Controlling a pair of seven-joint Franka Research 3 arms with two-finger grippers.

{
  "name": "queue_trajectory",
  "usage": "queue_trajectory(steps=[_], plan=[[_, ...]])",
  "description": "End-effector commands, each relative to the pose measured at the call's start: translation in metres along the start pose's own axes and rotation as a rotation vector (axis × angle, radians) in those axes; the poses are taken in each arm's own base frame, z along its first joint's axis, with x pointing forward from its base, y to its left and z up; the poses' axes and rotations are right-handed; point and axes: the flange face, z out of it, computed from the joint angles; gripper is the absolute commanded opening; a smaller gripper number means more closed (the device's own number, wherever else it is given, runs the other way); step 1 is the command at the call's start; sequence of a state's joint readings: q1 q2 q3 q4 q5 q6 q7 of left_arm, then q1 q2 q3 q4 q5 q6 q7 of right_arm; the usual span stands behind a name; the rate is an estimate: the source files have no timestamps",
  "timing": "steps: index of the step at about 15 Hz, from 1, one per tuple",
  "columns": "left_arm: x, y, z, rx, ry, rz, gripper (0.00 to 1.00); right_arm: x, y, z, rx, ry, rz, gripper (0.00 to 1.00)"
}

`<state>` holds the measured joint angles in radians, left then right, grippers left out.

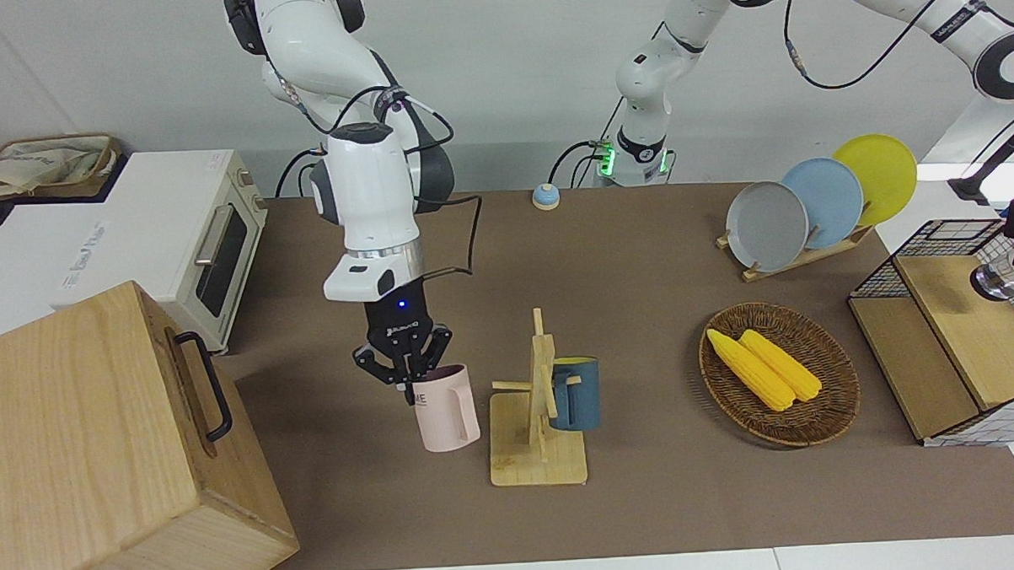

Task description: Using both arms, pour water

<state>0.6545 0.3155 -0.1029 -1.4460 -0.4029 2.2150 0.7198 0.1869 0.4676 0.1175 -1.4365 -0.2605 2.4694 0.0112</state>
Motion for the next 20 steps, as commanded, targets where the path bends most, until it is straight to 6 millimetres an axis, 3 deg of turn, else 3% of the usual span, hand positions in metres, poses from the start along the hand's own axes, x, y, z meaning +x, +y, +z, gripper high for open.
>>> queue_trajectory(steps=[1,6,11,16,20], plan=[[0.022,0.018,-0.020,0.022,0.002,-0.028,0.14,-0.004,0.031,-0.005,-0.029,-0.014,-0.041,0.000],[0.038,0.049,-0.033,0.017,0.020,-0.115,0.14,-0.011,0.048,-0.003,-0.039,-0.066,-0.046,0.000],[0.054,0.102,-0.043,0.047,0.008,-0.190,0.14,-0.030,0.035,-0.013,-0.017,-0.295,-0.060,0.000],[0.046,0.159,-0.043,0.078,-0.042,-0.211,0.14,-0.053,0.002,-0.029,0.047,-0.520,-0.075,0.000],[0.033,0.210,-0.048,0.082,-0.063,-0.247,0.14,-0.063,-0.028,-0.030,0.160,-0.596,0.066,0.000]])
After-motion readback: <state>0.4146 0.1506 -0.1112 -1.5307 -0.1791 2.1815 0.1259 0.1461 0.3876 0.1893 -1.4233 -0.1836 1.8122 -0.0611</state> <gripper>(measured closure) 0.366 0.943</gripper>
